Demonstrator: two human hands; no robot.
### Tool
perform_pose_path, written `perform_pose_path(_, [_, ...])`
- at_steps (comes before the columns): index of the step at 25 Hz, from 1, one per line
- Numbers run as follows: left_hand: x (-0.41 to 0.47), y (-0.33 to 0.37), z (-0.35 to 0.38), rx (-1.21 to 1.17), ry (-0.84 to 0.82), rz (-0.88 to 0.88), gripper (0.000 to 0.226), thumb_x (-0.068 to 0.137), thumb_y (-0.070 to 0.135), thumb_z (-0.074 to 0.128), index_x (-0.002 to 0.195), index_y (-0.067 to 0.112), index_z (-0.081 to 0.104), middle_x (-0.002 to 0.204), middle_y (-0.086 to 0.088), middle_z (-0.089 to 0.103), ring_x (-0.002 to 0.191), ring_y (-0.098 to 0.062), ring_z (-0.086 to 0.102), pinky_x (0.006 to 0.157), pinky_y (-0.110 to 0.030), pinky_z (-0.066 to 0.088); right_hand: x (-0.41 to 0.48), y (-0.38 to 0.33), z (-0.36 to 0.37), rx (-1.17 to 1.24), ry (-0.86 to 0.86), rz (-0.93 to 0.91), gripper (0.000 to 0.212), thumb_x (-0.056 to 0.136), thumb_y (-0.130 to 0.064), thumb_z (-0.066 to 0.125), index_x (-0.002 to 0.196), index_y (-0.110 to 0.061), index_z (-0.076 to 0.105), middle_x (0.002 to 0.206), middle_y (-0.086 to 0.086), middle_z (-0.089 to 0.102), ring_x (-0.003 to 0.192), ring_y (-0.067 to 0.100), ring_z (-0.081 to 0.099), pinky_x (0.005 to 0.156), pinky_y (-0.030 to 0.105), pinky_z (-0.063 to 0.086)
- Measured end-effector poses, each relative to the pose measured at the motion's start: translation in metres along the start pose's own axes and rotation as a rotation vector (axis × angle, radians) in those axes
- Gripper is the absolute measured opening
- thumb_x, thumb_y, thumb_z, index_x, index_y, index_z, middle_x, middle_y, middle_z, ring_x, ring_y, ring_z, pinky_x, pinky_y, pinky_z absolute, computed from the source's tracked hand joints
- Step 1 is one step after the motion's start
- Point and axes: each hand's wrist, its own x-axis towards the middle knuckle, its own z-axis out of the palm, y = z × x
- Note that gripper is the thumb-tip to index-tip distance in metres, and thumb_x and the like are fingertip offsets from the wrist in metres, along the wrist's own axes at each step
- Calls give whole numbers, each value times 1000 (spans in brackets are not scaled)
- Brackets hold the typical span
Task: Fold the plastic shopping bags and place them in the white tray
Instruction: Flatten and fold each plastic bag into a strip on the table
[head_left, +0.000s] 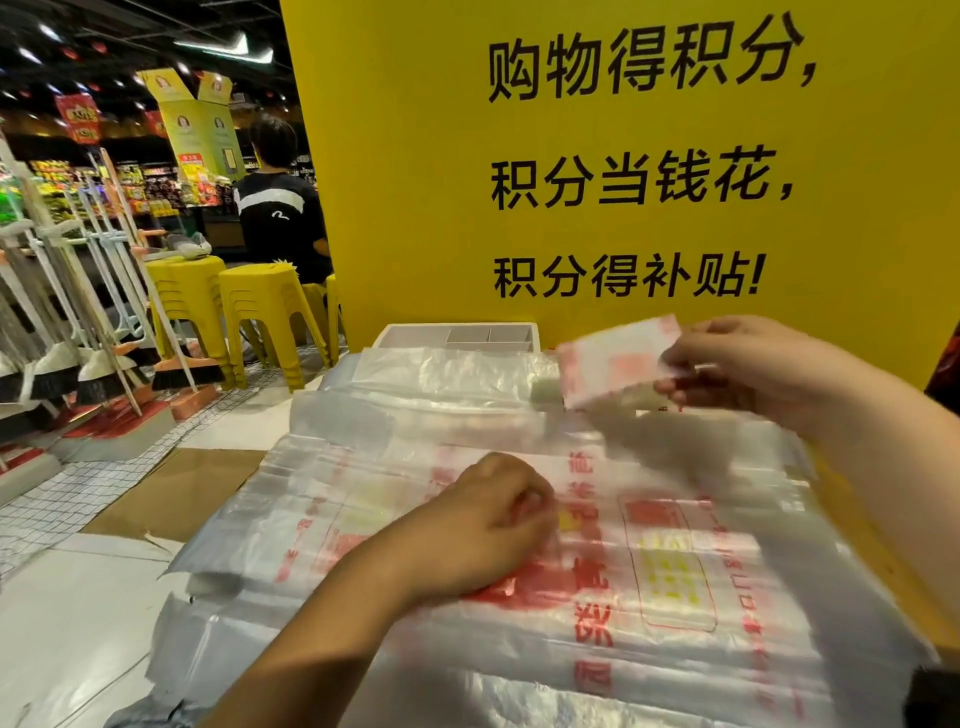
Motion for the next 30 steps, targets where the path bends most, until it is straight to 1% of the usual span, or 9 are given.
perform_pose_path(3, [4, 4, 10, 294, 28, 43, 52, 99, 58, 39, 147, 41, 31, 155, 17, 22, 142, -3, 15, 119, -32, 16, 45, -7, -9, 53, 210, -17, 12, 91, -3, 65, 101, -9, 61, 87, 10, 72, 71, 14, 71, 55, 28, 58])
perform_pose_path(7, [8, 8, 23, 316, 134, 3, 56, 99, 58, 35, 151, 42, 22, 159, 21, 10, 145, -1, 4, 120, -28, 5, 117, -3, 1, -145, 289, 59, 18, 86, -5, 69, 103, -7, 66, 92, 13, 66, 81, 20, 60, 58, 31, 43])
perform_pose_path(10, [16, 10, 23, 384, 242, 11, 58, 94, 60, 36, 149, 45, 32, 158, 26, 20, 147, -4, 18, 122, -34, 15, 161, 4, 16, -332, 224, 191, 17, 89, -10, 70, 103, -3, 65, 89, 14, 64, 77, 22, 58, 59, 30, 44])
perform_pose_path(14, [22, 0, 30, 423, 78, -8, 54, 82, 67, 41, 128, 45, 61, 139, 19, 57, 125, -6, 56, 102, -19, 40, 185, 15, 29, -606, 87, 376, 16, 95, -18, 66, 91, -3, 62, 81, 14, 57, 67, 24, 53, 58, 32, 44])
perform_pose_path(17, [22, -7, 34, 473, 62, -10, 57, 80, 68, 40, 123, 41, 67, 132, 13, 64, 116, -8, 63, 98, -26, 47, 189, 21, 25, -733, 39, 417, 30, 90, -29, 72, 104, -4, 64, 95, 15, 64, 78, 28, 60, 75, 38, 51])
perform_pose_path(19, [21, -7, 36, 479, 50, 8, 56, 83, 65, 40, 125, 37, 66, 134, 9, 63, 117, -12, 64, 99, -30, 36, 191, 25, 21, -848, 28, 367, 40, 87, -38, 75, 110, -8, 62, 106, 14, 65, 82, 28, 61, 84, 39, 52])
perform_pose_path(24, [19, -1, 31, 420, 16, -30, 54, 87, 64, 39, 128, 39, 64, 137, 11, 61, 122, -10, 61, 101, -24, 32, 198, 38, 18, -942, 119, 245, 51, 82, -43, 78, 118, -10, 64, 106, 12, 65, 75, 23, 58, 66, 33, 47])
perform_pose_path(28, [16, 7, 21, 363, 108, 3, 57, 101, 59, 30, 155, 45, 17, 163, 25, 3, 149, 0, 1, 118, -24, -4, 177, 15, 15, -927, 270, -61, 34, 95, -34, 62, 115, -8, 67, 110, 13, 67, 95, 25, 56, 79, 36, 49])
perform_pose_path(30, [14, 7, 21, 374, 84, -18, 60, 101, 61, 26, 156, 43, 11, 164, 23, -3, 148, 0, -6, 121, -29, -7, 134, -10, 21, -982, 290, -276, 32, 97, -37, 56, 116, -13, 67, 113, 9, 68, 99, 24, 57, 81, 36, 49])
